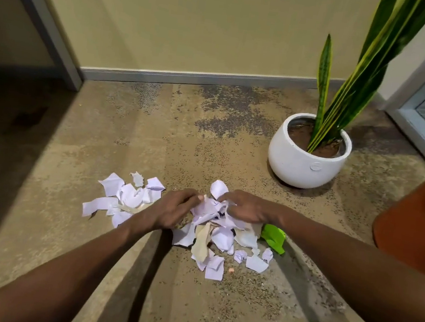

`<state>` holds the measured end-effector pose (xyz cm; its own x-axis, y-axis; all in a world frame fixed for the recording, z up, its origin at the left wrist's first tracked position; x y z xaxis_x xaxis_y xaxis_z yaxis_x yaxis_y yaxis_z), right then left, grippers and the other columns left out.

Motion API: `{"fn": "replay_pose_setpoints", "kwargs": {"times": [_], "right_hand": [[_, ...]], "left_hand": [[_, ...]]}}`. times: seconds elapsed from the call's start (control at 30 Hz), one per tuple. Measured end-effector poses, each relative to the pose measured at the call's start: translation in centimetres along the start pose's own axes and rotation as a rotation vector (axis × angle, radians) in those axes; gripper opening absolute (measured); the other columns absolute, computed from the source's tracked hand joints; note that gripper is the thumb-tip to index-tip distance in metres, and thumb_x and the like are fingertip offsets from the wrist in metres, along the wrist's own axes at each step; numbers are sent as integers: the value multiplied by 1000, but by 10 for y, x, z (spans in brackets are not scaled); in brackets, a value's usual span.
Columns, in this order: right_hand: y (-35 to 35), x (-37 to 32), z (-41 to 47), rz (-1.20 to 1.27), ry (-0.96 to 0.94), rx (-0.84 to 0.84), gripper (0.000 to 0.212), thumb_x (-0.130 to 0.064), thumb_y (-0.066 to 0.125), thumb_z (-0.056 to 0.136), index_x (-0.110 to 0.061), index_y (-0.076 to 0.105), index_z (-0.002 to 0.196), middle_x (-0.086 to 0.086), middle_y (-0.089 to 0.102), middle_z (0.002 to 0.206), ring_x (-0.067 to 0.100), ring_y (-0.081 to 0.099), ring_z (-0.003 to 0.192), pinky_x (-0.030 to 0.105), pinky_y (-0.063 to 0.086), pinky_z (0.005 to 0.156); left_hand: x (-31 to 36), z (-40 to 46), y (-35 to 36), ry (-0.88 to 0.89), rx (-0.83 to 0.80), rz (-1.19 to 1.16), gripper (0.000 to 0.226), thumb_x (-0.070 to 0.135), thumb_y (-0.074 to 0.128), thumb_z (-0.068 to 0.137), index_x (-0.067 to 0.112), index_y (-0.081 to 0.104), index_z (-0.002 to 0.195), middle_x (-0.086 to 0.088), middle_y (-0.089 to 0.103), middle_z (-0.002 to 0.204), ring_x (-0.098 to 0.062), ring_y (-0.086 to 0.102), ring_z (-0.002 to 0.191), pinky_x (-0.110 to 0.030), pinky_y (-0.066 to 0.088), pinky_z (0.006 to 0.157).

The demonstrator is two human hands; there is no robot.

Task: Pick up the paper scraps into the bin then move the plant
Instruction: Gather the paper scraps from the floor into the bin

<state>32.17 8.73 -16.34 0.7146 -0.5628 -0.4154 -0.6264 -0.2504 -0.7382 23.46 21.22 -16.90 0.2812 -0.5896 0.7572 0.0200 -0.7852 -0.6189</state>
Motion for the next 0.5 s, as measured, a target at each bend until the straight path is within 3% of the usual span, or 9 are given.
{"fn": "replay_pose_setpoints", "kwargs": {"times": [0.07,0.13,0.2,0.27,0.33,0.4,0.5], "right_hand": [[3,-9,0,111,-23,-34,69,-51,52,97,-23,26,155,14,38,154,31,40,138,41,33,110],[12,-19,0,70,-32,-74,101,-64,67,82,-29,11,158,12,23,162,34,29,146,52,29,116],[28,-20,3,-91,17,-125,127,-69,78,66,-36,-6,156,10,2,166,39,12,150,59,22,118],[41,-21,5,-239,53,-108,138,-65,83,61,-36,-13,155,13,-7,165,45,5,150,60,25,114],[49,-26,9,-368,37,-22,133,-58,85,63,-29,-5,157,18,5,162,48,14,145,57,38,107],[49,-30,12,-393,2,54,116,-51,85,66,-24,15,154,20,22,150,46,30,135,51,48,96],[43,-30,14,-350,-3,70,87,-37,83,74,-22,35,145,17,35,136,42,46,118,45,53,85]], "left_hand": [[-3,-6,7,-53,-98,21,83,84,45,75,28,48,137,2,59,134,-16,58,117,-40,46,102],[1,-12,17,-38,-177,149,111,92,56,57,38,26,149,2,47,147,-19,50,129,-42,42,108],[1,-18,27,-9,-227,397,129,95,59,46,42,7,151,-3,36,155,-27,41,137,-48,38,110],[-5,-25,36,-31,-233,596,136,94,60,45,37,-3,151,-5,23,159,-33,29,141,-55,36,110],[-10,-30,42,-32,-186,650,128,88,62,55,31,2,153,-5,21,158,-33,27,138,-57,39,106],[-9,-33,44,5,-118,670,111,82,59,67,26,13,151,-8,25,153,-33,30,132,-53,45,101],[-3,-35,42,80,-4,727,79,65,58,83,24,27,144,-14,40,135,-33,45,113,-47,52,87]]}}
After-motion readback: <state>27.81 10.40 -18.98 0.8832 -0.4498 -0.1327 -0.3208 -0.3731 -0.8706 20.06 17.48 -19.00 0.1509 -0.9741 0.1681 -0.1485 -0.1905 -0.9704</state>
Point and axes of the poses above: each hand's wrist, its own z-axis towards the middle knuckle, its own y-axis out of the palm, x = y × z, the point moved 10 cm from there along z, towards the middle knuckle
